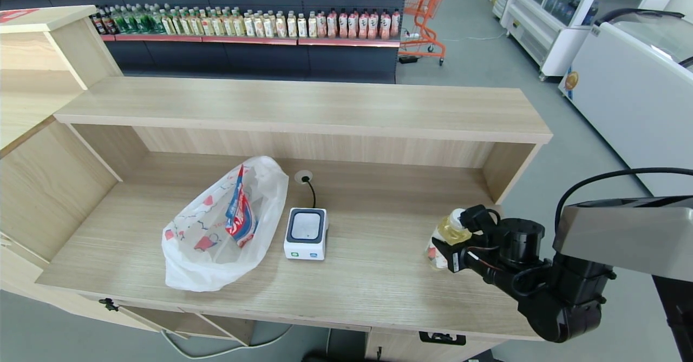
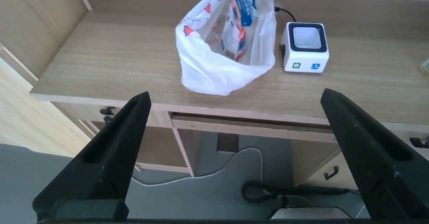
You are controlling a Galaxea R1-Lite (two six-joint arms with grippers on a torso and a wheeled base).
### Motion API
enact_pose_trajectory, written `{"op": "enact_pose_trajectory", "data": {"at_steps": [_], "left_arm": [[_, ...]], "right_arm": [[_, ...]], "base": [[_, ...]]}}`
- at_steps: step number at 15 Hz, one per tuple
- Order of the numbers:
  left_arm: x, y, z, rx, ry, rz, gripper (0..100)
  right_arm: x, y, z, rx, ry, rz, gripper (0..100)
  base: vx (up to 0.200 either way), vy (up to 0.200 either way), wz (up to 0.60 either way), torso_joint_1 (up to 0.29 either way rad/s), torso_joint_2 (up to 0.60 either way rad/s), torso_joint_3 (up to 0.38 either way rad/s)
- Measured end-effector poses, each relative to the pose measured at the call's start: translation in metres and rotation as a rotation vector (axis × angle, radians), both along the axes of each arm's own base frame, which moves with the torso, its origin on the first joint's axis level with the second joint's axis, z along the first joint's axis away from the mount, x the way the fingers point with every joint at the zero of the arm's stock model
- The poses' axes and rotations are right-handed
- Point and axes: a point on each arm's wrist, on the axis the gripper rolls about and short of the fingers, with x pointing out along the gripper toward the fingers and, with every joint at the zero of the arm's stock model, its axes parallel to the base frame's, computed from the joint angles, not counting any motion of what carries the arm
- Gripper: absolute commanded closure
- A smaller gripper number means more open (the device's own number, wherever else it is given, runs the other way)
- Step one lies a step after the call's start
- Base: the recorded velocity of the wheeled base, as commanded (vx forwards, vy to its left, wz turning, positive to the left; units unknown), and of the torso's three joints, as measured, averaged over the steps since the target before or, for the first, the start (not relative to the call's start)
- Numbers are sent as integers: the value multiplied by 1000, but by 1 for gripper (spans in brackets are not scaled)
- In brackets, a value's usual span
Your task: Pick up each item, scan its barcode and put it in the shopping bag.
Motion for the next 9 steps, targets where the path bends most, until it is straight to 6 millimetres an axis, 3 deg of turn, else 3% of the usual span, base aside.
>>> {"op": "enact_pose_trajectory", "data": {"at_steps": [9], "left_arm": [[0,0,0,0,0,0,0]], "right_arm": [[-18,1,-16,-57,69,25,100]], "base": [[0,0,0,0,0,0]]}}
